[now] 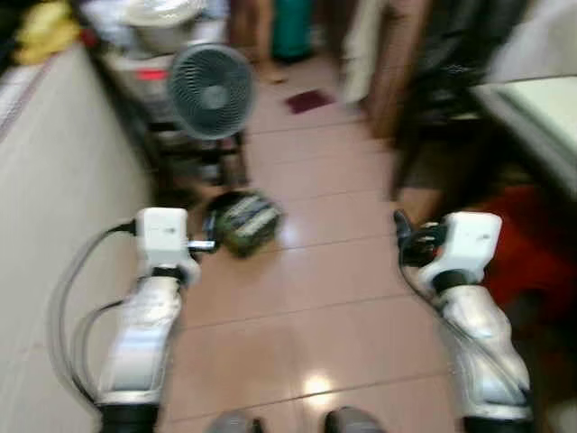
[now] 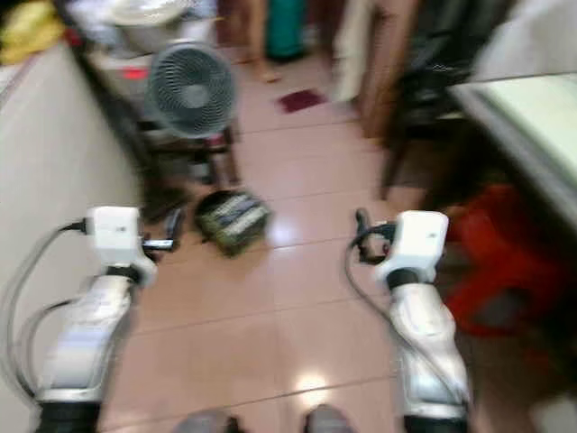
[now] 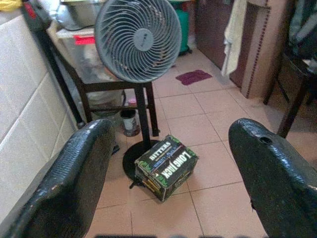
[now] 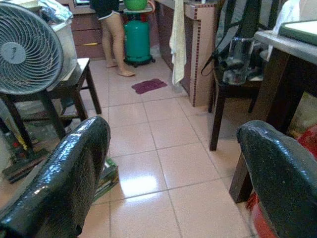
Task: Setting the table
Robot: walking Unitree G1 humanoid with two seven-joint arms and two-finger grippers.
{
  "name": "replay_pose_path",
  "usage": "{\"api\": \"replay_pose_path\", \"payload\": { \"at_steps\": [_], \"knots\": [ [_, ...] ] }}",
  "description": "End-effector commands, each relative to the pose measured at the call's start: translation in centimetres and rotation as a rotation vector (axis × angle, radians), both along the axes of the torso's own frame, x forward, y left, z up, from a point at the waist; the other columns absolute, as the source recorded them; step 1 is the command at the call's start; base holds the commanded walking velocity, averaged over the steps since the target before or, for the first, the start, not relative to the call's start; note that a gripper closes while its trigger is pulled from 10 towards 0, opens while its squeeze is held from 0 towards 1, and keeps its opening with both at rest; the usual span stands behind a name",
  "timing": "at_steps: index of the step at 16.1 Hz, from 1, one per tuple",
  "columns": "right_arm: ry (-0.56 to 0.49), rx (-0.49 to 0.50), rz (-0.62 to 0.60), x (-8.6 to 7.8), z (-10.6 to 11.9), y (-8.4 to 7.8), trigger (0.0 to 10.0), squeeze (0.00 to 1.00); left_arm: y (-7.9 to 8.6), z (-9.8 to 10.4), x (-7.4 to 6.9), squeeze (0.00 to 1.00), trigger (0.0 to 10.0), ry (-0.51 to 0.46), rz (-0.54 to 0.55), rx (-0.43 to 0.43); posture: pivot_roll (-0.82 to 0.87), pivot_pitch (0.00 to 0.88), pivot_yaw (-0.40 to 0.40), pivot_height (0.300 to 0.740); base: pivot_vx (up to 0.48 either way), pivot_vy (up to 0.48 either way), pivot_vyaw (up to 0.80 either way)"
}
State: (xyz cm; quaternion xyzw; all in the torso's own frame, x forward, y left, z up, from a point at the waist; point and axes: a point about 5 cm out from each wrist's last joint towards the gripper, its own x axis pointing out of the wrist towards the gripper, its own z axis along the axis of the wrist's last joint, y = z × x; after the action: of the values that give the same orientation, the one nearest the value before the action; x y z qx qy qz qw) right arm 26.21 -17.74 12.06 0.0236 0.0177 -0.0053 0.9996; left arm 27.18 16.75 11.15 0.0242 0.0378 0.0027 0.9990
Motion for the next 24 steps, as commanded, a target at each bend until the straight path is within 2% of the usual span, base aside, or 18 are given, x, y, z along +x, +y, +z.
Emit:
{"api": "replay_pose_path", "payload": {
  "at_steps": [1, 3, 6, 13, 24],
  "knots": [
    [-0.005, -0.003, -0.001, 0.02, 0.23, -0.18, 10.0, 0.0, 0.07, 0.05, -0.04, 0.0, 10.0, 0.001, 0.007, -0.006, -0.02, 0.064, 0.063, 0.74, 0.0, 0.0, -0.8],
    [-0.008, -0.003, -0.005, 0.17, 0.32, -0.28, 10.0, 0.0, -0.12, 0.11, -0.23, 0.0, 10.0, -0.009, -0.01, -0.043, -0.02, 0.062, 0.061, 0.74, 0.0, 0.0, -0.8],
    [-0.009, -0.003, -0.009, 0.21, 0.34, -0.3, 10.0, 0.0, -0.15, 0.16, -0.19, 0.0, 10.0, -0.009, -0.011, -0.04, -0.02, 0.063, 0.061, 0.74, 0.0, 0.309, -0.8],
    [-0.01, -0.005, -0.017, 0.22, 0.38, -0.48, 10.0, 0.0, -0.37, 0.02, -0.2, 0.0, 10.0, -0.005, -0.016, -0.061, -0.02, 0.069, 0.058, 0.74, 0.0, 0.0, -0.8],
    [-0.02, -0.009, -0.027, 0.21, 0.64, -0.52, 10.0, 0.0, -0.55, 0.0, -0.11, 0.0, 10.0, -0.008, -0.027, -0.061, -0.02, 0.067, 0.057, 0.74, 0.0, 0.268, -0.8]
  ]
}}
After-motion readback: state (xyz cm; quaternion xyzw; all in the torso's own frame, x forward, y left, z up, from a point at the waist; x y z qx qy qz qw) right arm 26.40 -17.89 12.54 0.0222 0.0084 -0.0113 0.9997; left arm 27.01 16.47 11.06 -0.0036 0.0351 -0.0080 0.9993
